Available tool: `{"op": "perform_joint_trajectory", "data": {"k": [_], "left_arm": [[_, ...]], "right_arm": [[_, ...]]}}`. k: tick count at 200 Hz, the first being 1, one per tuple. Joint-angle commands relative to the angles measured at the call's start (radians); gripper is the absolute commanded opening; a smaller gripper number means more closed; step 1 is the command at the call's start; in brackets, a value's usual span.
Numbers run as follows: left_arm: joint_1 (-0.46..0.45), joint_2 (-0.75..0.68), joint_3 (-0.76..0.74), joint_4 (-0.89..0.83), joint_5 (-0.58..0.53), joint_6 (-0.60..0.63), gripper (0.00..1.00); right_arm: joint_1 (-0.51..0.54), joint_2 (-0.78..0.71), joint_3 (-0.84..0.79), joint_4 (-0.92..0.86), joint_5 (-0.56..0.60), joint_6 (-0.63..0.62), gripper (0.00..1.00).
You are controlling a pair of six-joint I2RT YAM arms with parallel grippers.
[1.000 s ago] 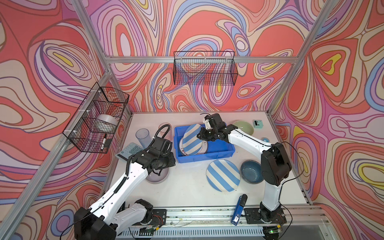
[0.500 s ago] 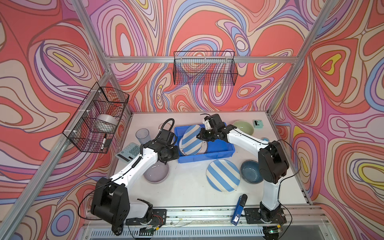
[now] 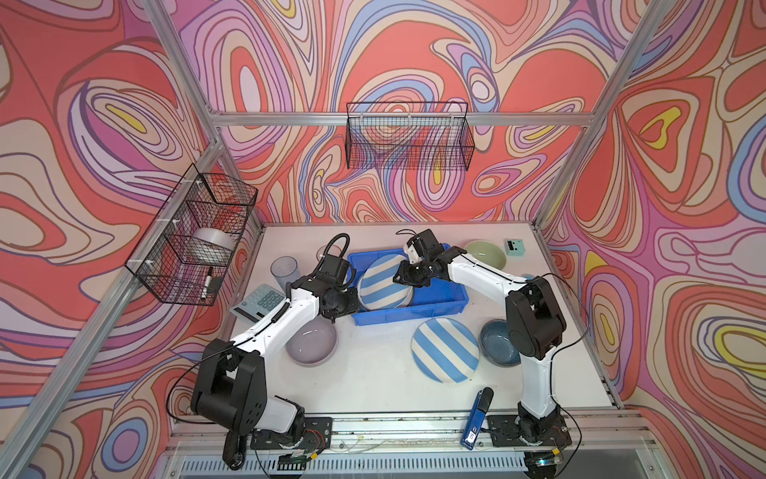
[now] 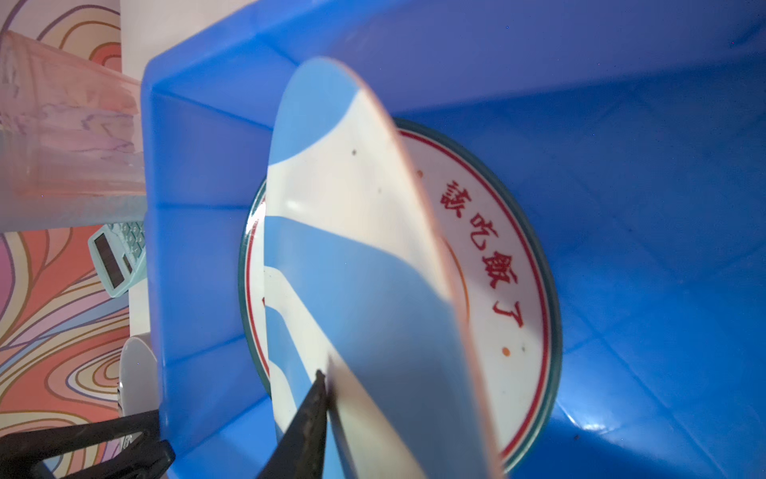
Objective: Place the mixed dishes into the plastic bin
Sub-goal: 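Lower the striped plate into the bin with right gripper while left grips rim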
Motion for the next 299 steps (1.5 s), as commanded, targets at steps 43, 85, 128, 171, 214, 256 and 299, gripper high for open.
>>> {"op": "perform_joint_trajectory", "data": {"k": [43, 85, 128, 171, 214, 256, 299], "left_arm": [[0.017, 0.011, 0.022, 0.009, 0.018, 0.023, 0.33], [0.019, 0.019, 0.023, 0.009, 0.026, 0.03, 0.33], [0.02, 0.021, 0.021, 0.012, 0.031, 0.029, 0.32], [0.022, 0.023, 0.016, 0.017, 0.036, 0.03, 0.32], [0.024, 0.025, 0.014, 0.02, 0.039, 0.033, 0.32], [0.031, 0.021, 0.004, 0.029, 0.046, 0.031, 0.32], [0.036, 0.02, -0.003, 0.035, 0.049, 0.031, 0.32]], "right_arm": [[0.005, 0.071, 0.079, -0.133, 0.087, -0.063, 0.43], [0.005, 0.085, 0.087, -0.152, 0.106, -0.064, 0.56], [0.005, 0.093, 0.099, -0.168, 0.116, -0.061, 0.68], [0.005, 0.098, 0.108, -0.186, 0.125, -0.066, 0.73], [0.005, 0.095, 0.111, -0.205, 0.149, -0.078, 0.86], [0.005, 0.101, 0.136, -0.249, 0.202, -0.099, 0.87], [0.005, 0.103, 0.147, -0.262, 0.221, -0.118, 0.87]]}}
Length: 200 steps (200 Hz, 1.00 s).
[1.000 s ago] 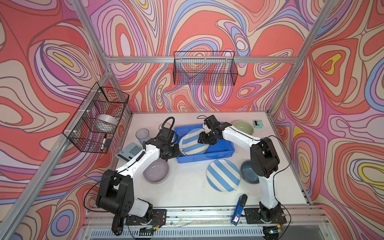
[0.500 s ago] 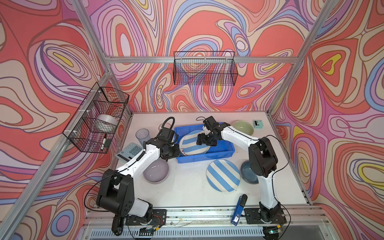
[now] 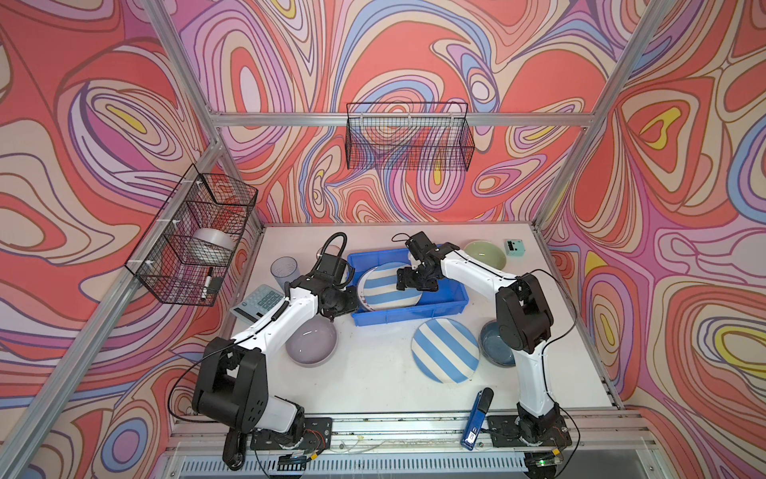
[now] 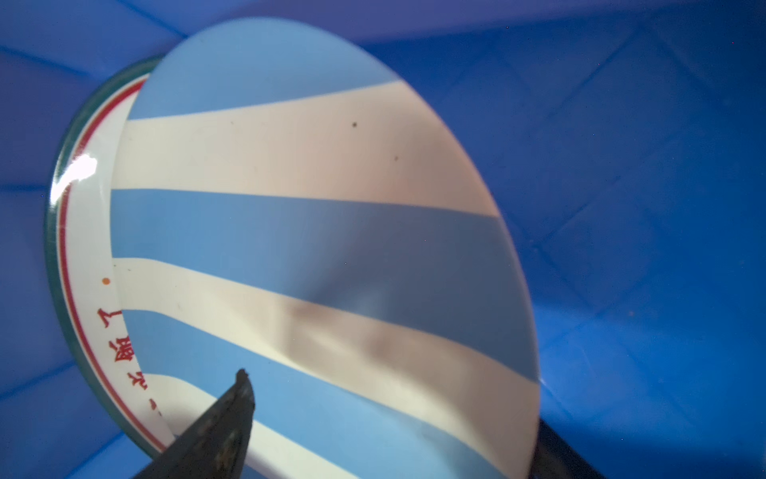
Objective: Place the mixed dishes into the plastic bin
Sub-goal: 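Lower the striped plate into the bin with right gripper while left grips rim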
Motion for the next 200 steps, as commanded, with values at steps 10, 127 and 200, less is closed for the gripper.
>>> {"op": "perform_joint_trajectory", "data": {"k": [10, 127, 200], "left_arm": [[0.012, 0.01, -0.003, 0.014, 0.009, 0.017, 0.32], [0.019, 0.017, 0.011, 0.012, 0.022, 0.026, 0.32], [0.02, 0.021, 0.013, 0.014, 0.029, 0.023, 0.31]], "right_arm": [[0.0, 0.018, 0.032, -0.014, 0.021, -0.022, 0.86], [0.007, 0.066, 0.071, -0.01, -0.157, -0.064, 0.87], [0.007, 0.008, 0.034, -0.025, -0.057, -0.097, 0.98]]}}
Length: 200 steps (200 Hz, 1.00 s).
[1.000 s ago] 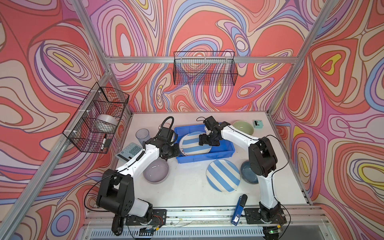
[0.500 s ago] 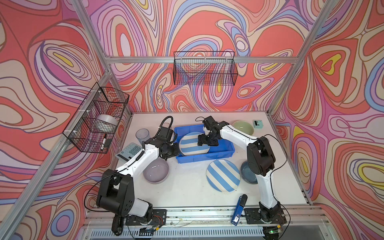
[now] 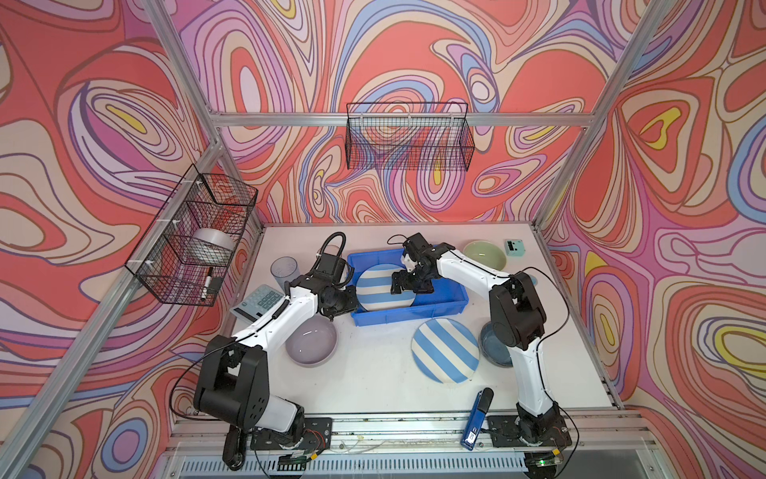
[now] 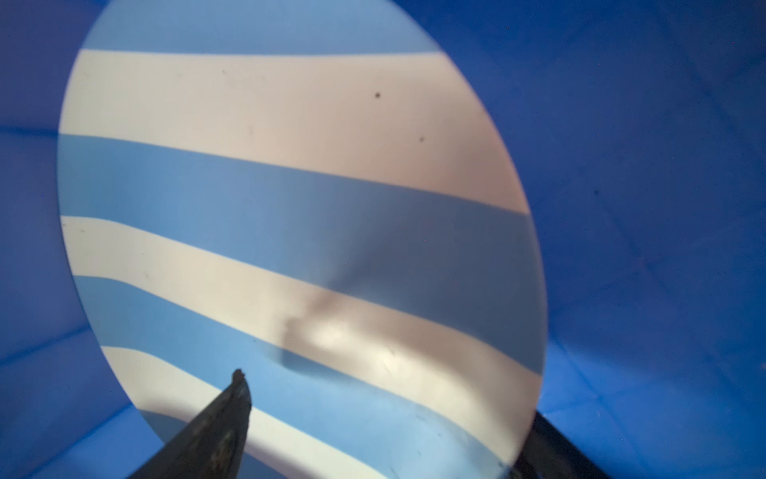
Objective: Place the mixed dishes into the plastic bin
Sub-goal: 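Lower the striped plate into the bin with right gripper while left grips rim, then open the right gripper to release the striped plate inside the bin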
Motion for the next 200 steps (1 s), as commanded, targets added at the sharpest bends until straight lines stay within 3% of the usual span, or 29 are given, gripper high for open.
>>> {"op": "perform_joint_trajectory", "data": {"k": [1, 43, 106, 152, 200], "left_arm": [[0.008, 0.008, 0.013, 0.004, 0.01, 0.017, 0.31], [0.008, 0.006, 0.016, 0.004, 0.013, 0.018, 0.31], [0.009, 0.009, 0.032, -0.01, 0.012, 0.023, 0.31], [0.011, 0.006, 0.03, -0.01, 0.018, 0.026, 0.31], [0.014, 0.004, 0.026, -0.009, 0.024, 0.026, 0.31]], "right_arm": [[0.005, -0.049, -0.007, -0.008, 0.062, -0.028, 0.98], [0.005, -0.063, -0.002, 0.001, 0.099, -0.035, 0.99], [0.016, -0.007, 0.061, -0.01, 0.042, -0.028, 0.97], [0.02, 0.006, 0.065, 0.022, -0.06, -0.012, 0.95], [0.019, -0.047, 0.013, 0.053, -0.023, -0.012, 0.95]]}}
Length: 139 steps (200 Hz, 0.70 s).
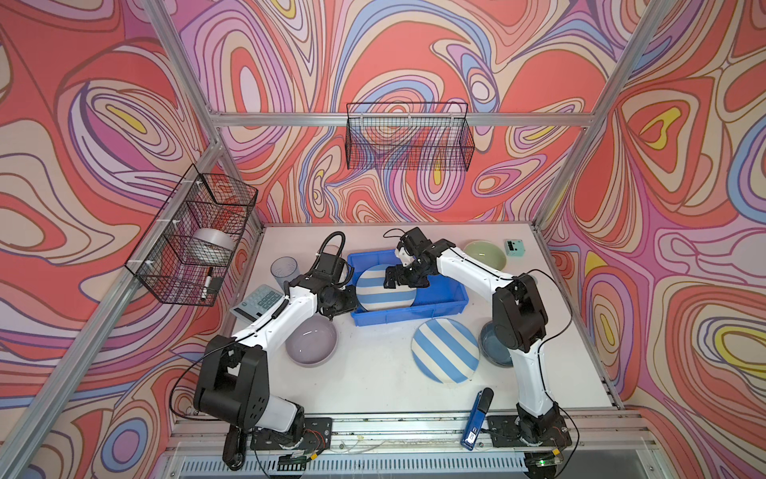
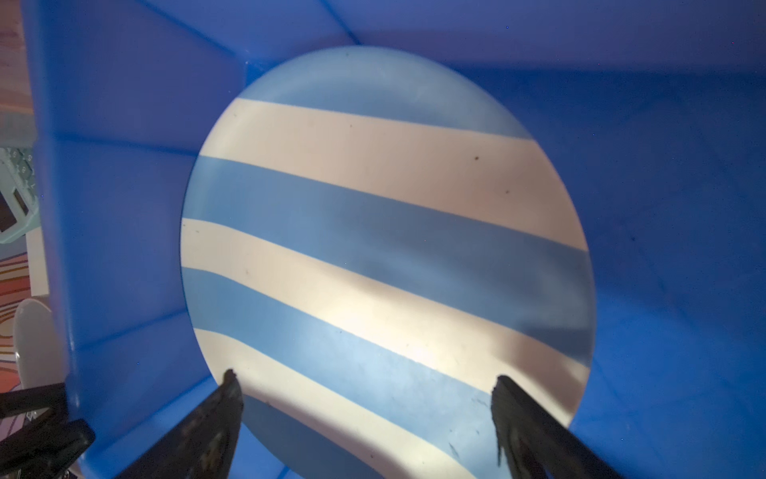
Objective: Place the mixed dishes into the plastic bin
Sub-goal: 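Open the right gripper to release the striped plate inside the bin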
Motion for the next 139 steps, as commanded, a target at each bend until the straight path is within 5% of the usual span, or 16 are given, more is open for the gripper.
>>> {"op": "perform_joint_trajectory", "data": {"k": [1, 46, 139], "left_arm": [[0.008, 0.004, 0.024, -0.008, 0.015, 0.012, 0.31], [0.01, 0.004, 0.025, -0.009, 0.017, 0.013, 0.31], [0.013, 0.007, 0.025, -0.008, 0.017, 0.014, 0.31]], "right_arm": [[0.003, -0.028, -0.031, 0.024, 0.023, 0.004, 0.95], [0.003, -0.037, -0.012, -0.041, 0.261, -0.005, 0.95], [0.003, 0.002, -0.029, -0.005, 0.109, 0.004, 0.94]]}}
